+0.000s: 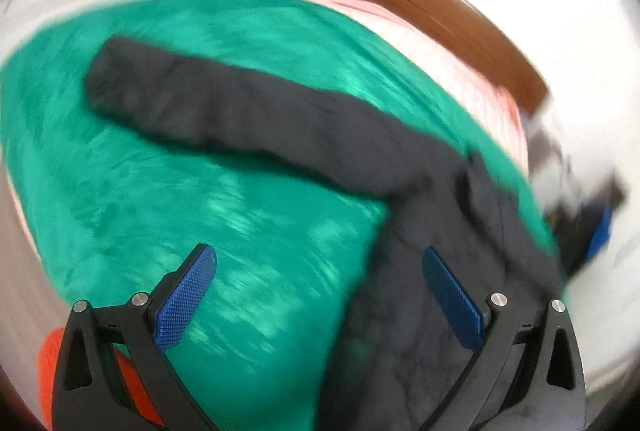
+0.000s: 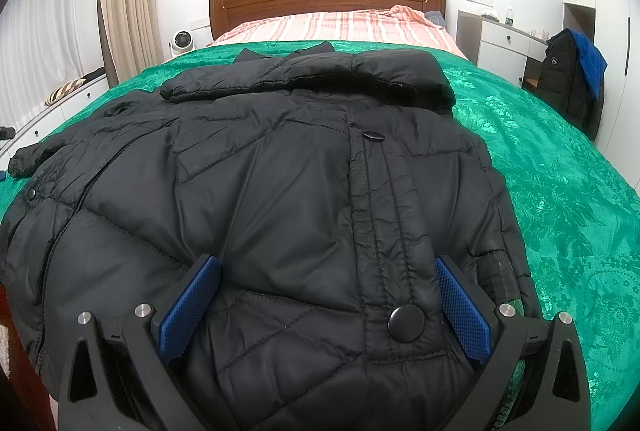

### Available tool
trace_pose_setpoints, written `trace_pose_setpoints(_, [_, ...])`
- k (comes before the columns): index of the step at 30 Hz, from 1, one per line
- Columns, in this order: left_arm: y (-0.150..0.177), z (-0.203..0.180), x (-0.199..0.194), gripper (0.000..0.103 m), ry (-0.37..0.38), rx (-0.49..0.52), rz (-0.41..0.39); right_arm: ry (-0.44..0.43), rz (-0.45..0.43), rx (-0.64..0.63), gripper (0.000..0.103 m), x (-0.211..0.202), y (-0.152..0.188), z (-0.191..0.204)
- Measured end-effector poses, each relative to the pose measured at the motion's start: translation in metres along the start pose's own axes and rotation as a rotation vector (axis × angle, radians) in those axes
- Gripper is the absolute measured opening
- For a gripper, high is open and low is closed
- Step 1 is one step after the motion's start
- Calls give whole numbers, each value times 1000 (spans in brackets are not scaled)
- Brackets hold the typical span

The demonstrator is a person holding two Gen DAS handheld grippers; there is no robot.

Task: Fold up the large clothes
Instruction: 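Grasp a sleeve cuff with the left gripper and fold it across the jacket front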

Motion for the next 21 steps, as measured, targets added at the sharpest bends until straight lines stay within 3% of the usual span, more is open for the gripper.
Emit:
trace_pose_setpoints(3, [-36, 61, -2, 102, 13, -193, -41, 8, -1, -3, 102, 0, 0, 0])
trace_pose_setpoints(7, [-74, 125, 9, 102, -36, -312, -78, 18, -5, -8, 102, 1, 1, 1])
trace_pose_setpoints(10, [-92, 156, 21, 102, -115, -358, -110, 26, -9, -11, 102, 0, 1, 2])
trace_pose_setpoints(12, [-101, 167, 27, 101, -129, -385, -145, 28, -11, -12, 102, 0, 2, 2])
trace_pose_setpoints(14, [-112, 164, 29, 58, -124, -365, -199, 30, -13, -12, 102, 0, 2, 2])
trace_pose_setpoints(15, [-117, 161, 34, 16, -121, -348, -175, 31, -14, -12, 102, 0, 2, 2])
trace_pose_setpoints(18, [-139, 130, 34, 11, -173, -225, -159, 32, -15, -13, 103, 0, 2, 2])
trace_pose_setpoints(21, [-172, 46, 17, 10, -152, -21, -199, 32, -15, -13, 103, 0, 2, 3])
Point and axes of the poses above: each gripper's, at about its wrist camera, not at the fingertips, and x roughly the way its jaws point, z to its left, y to its underside, the point moved 4 cm from there along x, roughly the way its jaws point, and after that the axes turned 10 degrees about y, right-handed, at the moved point
